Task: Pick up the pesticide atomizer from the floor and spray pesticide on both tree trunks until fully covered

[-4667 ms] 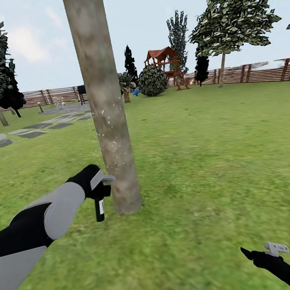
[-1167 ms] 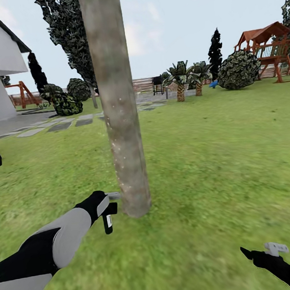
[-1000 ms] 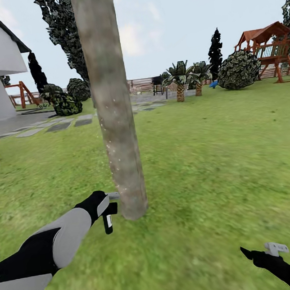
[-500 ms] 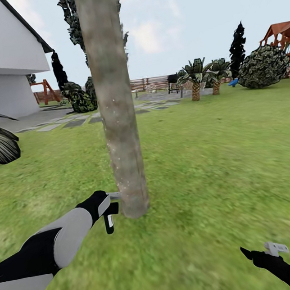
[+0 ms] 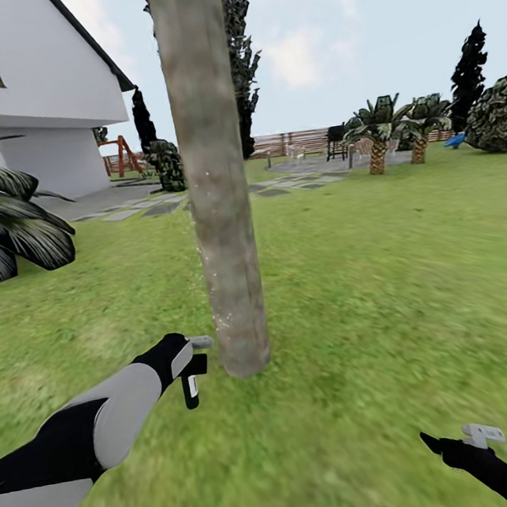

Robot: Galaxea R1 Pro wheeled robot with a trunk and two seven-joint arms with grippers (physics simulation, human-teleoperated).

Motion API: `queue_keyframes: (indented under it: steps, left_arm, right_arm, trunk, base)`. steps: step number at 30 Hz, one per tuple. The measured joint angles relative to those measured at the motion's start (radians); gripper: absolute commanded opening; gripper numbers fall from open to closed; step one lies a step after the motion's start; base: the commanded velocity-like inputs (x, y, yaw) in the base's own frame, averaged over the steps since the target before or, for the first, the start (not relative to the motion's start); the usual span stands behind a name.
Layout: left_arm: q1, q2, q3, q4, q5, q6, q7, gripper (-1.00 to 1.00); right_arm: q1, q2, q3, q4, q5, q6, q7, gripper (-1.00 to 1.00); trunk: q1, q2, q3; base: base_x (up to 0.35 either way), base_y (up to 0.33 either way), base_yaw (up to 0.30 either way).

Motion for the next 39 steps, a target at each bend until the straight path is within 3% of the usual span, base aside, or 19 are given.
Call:
queue_keyframes:
  steps: [17, 22, 25, 28, 32, 39]
  left_arm:
    - [0.017, 0.001, -0.001, -0.001, -0.001, 0.009, 0.002, -1.0]
    - [0.016, 0.001, 0.0, -0.01, -0.002, 0.014, 0.004, -1.0]
    - [0.015, 0.002, -0.001, -0.076, -0.004, 0.093, 0.005, -1.0]
    - [0.015, -0.001, -0.003, -0.245, -0.003, 0.25, 0.005, -1.0]
    - [0.012, -0.009, -0.002, -0.377, -0.001, 0.373, 0.004, -1.0]
    - [-0.009, -0.012, -0.002, -0.4, 0.0, 0.402, 0.005, -1.0]
  right_arm:
    - [0.0, -0.002, -0.001, 0.0, 0.0, 0.0, 0.0, 1.0]
    - [0.0, -0.001, -0.001, 0.0, 0.0, 0.0, 0.0, 1.0]
    - [0.0, -0.002, -0.001, 0.0, 0.0, 0.0, 0.0, 1.0]
    - [0.0, -0.002, -0.001, 0.0, 0.0, 0.0, 0.0, 1.0]
    - [0.0, -0.002, -0.001, 0.0, 0.0, 0.0, 0.0, 1.0]
    - [0.0, -0.002, -0.001, 0.0, 0.0, 0.0, 0.0, 1.0]
  trunk:
    - [0.0, 0.0, 0.0]
    - [0.0, 0.0, 0.0]
    - [0.0, 0.0, 0.0]
    - [0.0, 0.0, 0.0]
    - [0.0, 0.0, 0.0]
    - [0.0, 0.0, 0.0]
  base:
    - [-0.001, -0.028, -0.071]
    - [-0.223, 0.0, -0.002]
    - [-0.104, 0.0, 0.0]
    - [-0.02, 0.0, 0.0]
    - [-0.004, 0.0, 0.0]
    - [0.0, 0.0, 0.0]
